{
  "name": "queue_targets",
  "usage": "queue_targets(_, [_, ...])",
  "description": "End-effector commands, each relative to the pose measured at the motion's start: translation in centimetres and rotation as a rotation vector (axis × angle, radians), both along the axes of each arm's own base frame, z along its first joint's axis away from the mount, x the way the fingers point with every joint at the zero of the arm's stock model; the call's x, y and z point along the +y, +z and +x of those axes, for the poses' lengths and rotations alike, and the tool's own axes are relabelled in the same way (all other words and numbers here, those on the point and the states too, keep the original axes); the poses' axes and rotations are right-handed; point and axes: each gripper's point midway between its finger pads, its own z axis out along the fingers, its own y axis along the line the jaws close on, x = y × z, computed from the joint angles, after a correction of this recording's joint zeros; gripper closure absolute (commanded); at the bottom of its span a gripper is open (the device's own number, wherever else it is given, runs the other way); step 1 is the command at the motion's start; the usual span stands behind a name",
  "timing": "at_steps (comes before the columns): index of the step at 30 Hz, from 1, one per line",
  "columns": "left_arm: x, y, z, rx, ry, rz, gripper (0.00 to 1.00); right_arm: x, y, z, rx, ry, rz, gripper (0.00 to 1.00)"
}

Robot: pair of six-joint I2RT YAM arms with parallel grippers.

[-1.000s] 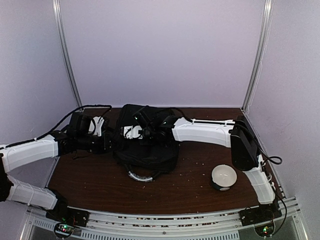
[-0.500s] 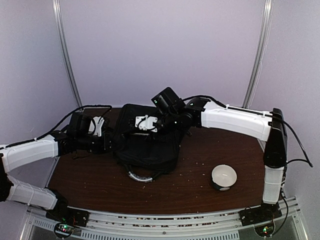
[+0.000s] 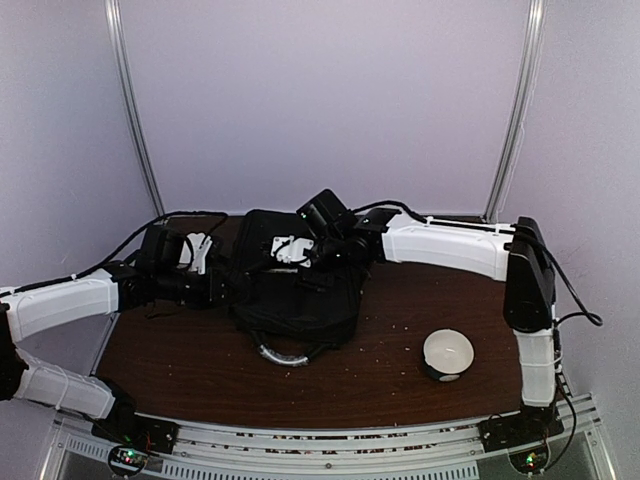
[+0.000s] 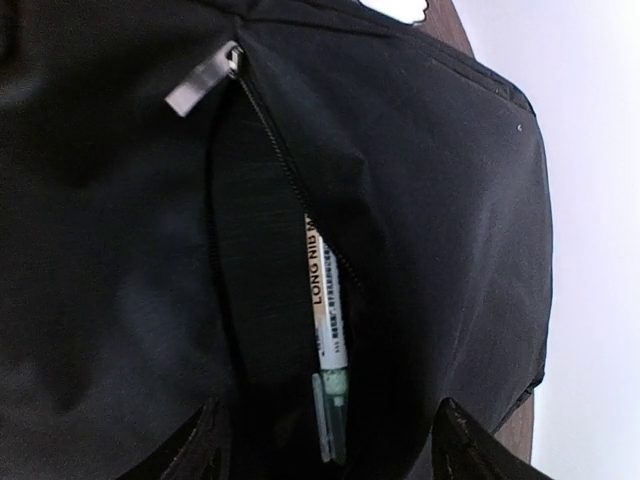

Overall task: Pack the student bag
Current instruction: Adjust the pen in the lower front pocket of the bag.

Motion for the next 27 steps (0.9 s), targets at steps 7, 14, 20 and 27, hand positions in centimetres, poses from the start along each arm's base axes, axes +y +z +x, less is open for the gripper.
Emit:
queue_targets(7, [-3.9,5.5,-1.1,-0.163,-0.185,-0.142,1.00,-0.3,-1.9,5.2,-0.155,-0.189,-0.039,0.51])
queue_targets(14, [-3.7,5.3,-0.6,-0.179,-0.159,-0.126,1.00,-1.8,-1.1,2.7,-0.079,-0.142,-0.040,0.72])
queue_targets(20, [-4.0,4.8,-0.1,-0.175,-0.150,-0.136,1.00,-2.7,-2.3,-0.6,0.020,-0.039,-0.055,0.78])
queue_targets(27, [-4.0,3.8,-1.0,-0.145,-0.161,-0.142,1.00,-4.8,-6.1,-2.4,0.134,0.054,-0.136,0.94])
